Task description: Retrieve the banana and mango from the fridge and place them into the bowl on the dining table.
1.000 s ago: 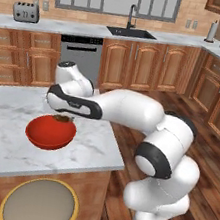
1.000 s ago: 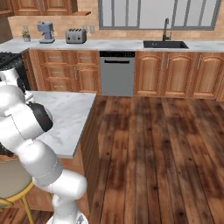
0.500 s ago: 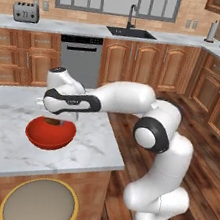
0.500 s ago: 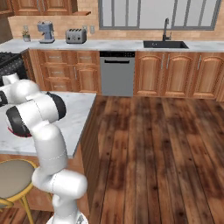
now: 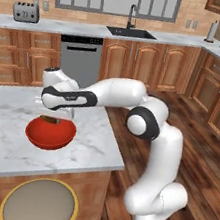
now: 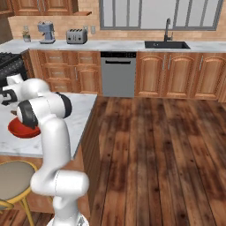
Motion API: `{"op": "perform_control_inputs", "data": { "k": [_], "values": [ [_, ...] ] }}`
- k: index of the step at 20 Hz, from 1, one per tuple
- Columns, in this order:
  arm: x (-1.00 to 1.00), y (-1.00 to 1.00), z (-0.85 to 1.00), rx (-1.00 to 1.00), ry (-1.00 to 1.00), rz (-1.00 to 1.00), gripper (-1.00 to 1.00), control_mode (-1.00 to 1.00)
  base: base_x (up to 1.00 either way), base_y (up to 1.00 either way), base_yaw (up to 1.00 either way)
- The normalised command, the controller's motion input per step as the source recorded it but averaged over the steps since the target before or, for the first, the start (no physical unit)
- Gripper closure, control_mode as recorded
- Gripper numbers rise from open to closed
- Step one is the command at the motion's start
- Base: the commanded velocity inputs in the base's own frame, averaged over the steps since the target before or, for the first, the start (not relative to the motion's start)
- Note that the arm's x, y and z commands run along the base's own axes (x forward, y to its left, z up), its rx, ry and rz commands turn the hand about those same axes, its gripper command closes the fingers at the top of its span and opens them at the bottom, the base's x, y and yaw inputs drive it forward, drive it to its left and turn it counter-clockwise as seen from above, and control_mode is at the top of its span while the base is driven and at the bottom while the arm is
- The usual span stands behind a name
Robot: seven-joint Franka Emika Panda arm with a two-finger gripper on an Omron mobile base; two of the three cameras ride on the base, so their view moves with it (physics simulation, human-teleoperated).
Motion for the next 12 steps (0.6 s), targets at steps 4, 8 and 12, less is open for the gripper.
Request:
{"op": "perform_control_inputs", "data": {
  "k": [4,8,12],
  "values": [
    [0.42,0.0,-0.26,0.0,0.02,-0.03,1.0,-1.0,0.0,0.0,0.0],
    [0.26,0.04,-0.37,0.0,0.01,-0.03,-1.0,-1.0,0.0,0.0,0.0],
    [0.15,0.04,-0.32,0.0,0.0,-0.04,-1.0,-1.0,0.0,0.0,0.0]
  ]
}}
